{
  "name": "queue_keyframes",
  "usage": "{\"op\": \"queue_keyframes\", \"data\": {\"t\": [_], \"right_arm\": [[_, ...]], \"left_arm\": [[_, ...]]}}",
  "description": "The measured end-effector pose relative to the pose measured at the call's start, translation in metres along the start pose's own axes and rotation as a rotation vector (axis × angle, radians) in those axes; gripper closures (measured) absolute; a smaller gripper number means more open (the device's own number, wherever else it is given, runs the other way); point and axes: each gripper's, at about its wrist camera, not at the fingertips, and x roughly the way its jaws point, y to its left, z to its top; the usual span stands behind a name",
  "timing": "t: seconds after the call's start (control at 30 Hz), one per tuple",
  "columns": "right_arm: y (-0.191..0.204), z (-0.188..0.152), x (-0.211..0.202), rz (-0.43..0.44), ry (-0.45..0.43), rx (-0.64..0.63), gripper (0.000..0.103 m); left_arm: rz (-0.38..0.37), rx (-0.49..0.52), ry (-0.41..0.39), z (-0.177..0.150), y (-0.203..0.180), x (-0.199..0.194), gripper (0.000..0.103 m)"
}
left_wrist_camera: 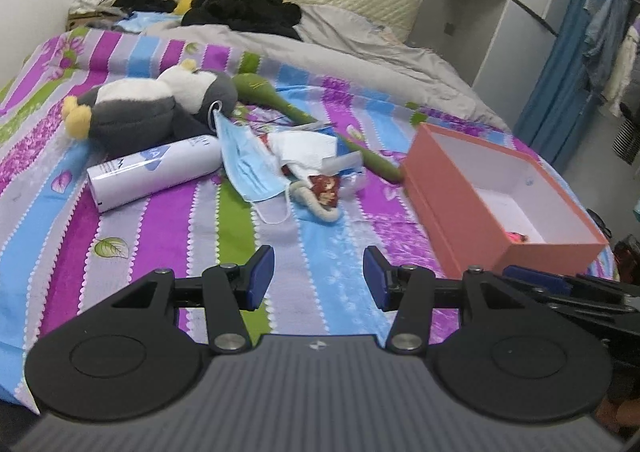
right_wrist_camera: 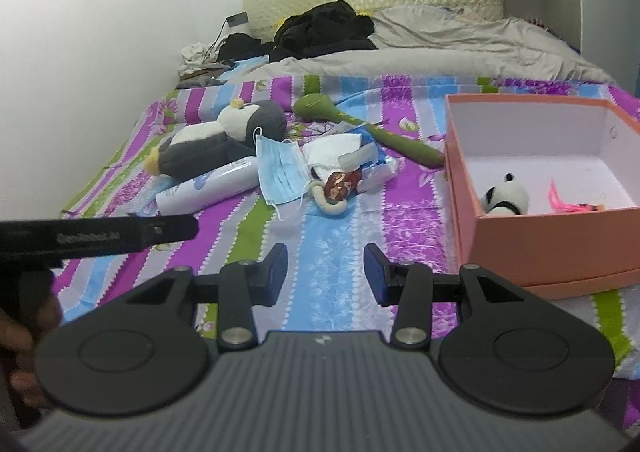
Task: Organize soft objects
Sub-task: 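Grasp the red wrapped candy with the right tool while the left tool approaches the blue mask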
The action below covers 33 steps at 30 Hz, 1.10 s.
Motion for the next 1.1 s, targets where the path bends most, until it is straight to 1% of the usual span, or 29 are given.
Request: {"op": "queue_keyframes", "data": {"t": [0.2,0.33,0.53,0.67,0.77,1.0,1.1], "right_arm": [[0.0,0.011,0.032,0.023,0.012,0.004,0.058],[-0.003,0.02,0.056,0.018,0.021,0.015,0.058],[-0.008,0.033,0.091,0.027,0.031,0.069,0.058],[-0.009,0.038,0.117,0.04,0.061,0.099,0.058],[-0.011,0.041,0.138,0.043,0.082,0.113,0.058],[-0.023,0.049,0.188,0.039,0.127,0.178,0.058],[-0.029,0.052,0.208,0.032,0.139,0.203,0.058]], "left_arm": [[0.026,-0.039,-0.019,0.007,0.018,0.035,0.048],[-0.001,-0.064,-0.028,0.013,0.026,0.059,0.048],[-0.034,-0.081,0.002,0.013,0.033,0.098,0.048],[-0.028,-0.095,0.02,0.011,0.04,0.127,0.049],[-0.04,-0.117,0.022,0.011,0.046,0.145,0.049],[-0.036,-0.114,0.044,0.012,0.053,0.192,0.049],[-0.037,-0.092,0.043,0.012,0.052,0.207,0.049]]}}
